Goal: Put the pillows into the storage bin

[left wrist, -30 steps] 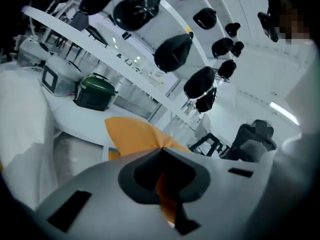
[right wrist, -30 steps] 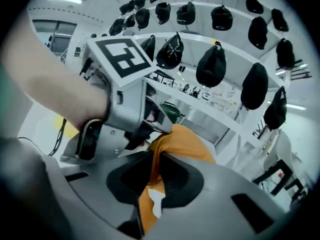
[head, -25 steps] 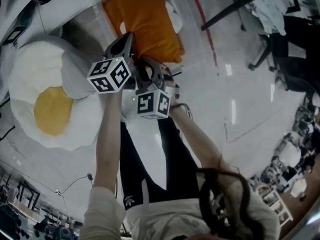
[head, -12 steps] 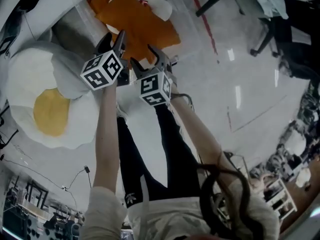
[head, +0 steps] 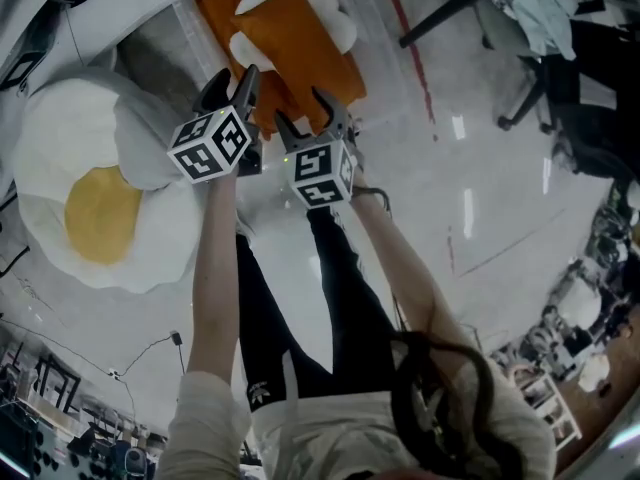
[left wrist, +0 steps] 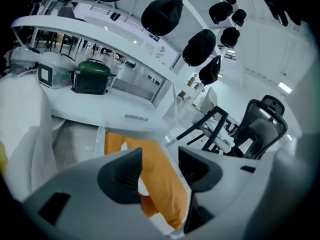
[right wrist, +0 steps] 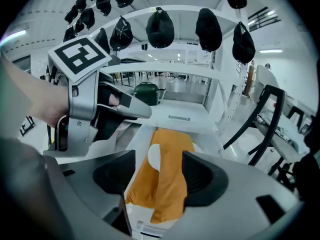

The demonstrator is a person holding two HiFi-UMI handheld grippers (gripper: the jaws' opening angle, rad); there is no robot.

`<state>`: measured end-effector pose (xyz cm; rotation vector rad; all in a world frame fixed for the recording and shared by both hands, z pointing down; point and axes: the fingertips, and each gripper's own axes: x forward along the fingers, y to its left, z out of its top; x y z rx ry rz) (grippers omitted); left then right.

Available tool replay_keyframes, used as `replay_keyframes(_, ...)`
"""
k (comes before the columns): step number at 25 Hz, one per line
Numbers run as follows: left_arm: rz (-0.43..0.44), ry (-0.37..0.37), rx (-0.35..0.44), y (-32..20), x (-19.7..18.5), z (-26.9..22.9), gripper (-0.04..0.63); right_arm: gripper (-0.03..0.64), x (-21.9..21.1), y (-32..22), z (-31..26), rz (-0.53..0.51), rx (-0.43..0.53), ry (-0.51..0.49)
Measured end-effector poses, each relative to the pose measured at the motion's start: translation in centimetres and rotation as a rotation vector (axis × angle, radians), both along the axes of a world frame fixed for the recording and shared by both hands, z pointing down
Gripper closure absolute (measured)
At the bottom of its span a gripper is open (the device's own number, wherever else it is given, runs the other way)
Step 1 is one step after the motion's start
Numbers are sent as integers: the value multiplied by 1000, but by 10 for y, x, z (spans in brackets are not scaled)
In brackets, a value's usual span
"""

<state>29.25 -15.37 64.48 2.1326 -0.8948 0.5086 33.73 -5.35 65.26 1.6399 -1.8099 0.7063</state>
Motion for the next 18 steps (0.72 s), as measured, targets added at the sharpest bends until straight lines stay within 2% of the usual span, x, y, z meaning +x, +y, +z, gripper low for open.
replay_keyframes(4, -9, 34, 44, -15, 15, -30, 379, 353, 17, -30, -28, 2, 77, 17)
replay_keyframes(6, 2, 48, 83, -18, 10, -58, 379, 353, 15, -44, -55, 23, 113, 14)
replay_keyframes(10, -9, 136, 145, -8, -12, -143, 379, 353, -2, -51, -138, 61, 125, -75)
replay_keyframes(13, -25, 158, 240, 11, -34, -217, 379, 354, -14, -45, -210, 42, 194, -74)
replay_keyframes(15, -30, 135, 336, 24, -54, -271, 379, 354, -26, -39, -258, 23, 232, -74)
replay_keyframes(18, -82, 88, 471, 48, -94, -351, 381, 354, -51, -23, -326, -2, 288, -88)
